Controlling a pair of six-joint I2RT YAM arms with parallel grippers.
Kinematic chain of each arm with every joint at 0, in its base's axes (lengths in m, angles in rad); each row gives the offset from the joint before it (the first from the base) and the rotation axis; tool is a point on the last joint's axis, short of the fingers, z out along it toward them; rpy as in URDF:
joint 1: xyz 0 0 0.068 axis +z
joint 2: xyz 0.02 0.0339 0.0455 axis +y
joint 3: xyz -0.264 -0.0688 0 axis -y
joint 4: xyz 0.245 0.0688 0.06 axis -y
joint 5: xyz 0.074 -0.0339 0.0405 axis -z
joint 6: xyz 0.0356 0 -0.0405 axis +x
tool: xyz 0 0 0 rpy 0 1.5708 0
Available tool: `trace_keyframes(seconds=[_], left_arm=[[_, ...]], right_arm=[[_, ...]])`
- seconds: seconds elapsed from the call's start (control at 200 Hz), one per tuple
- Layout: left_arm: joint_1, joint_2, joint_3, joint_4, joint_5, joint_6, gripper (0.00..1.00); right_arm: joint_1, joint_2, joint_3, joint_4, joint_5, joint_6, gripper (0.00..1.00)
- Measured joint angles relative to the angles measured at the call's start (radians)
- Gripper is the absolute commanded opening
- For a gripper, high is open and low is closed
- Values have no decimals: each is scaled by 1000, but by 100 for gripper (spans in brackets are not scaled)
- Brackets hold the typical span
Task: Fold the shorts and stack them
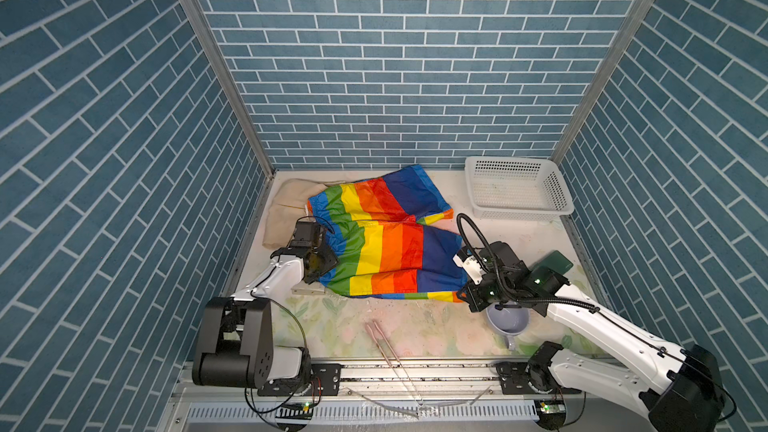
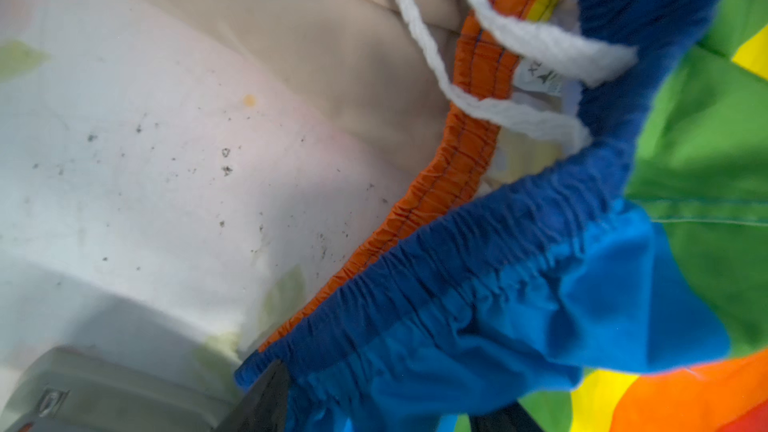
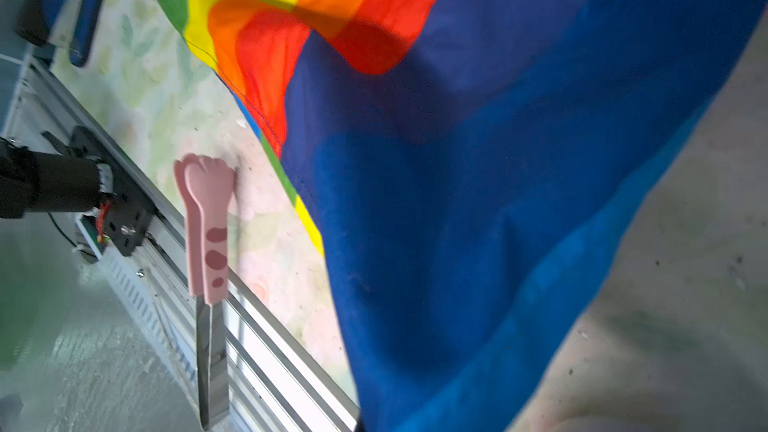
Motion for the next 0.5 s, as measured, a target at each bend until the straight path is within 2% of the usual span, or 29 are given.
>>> trace_keyframes(seconds=[0.37,0.5], left_arm=[[0,-23,0,-20,-6,10,70],[0,-89,0,-31,6,2,71]], right_arm=[[-1,4,2,39,125,19,0],[-13,-47,5,58,167,31,0]])
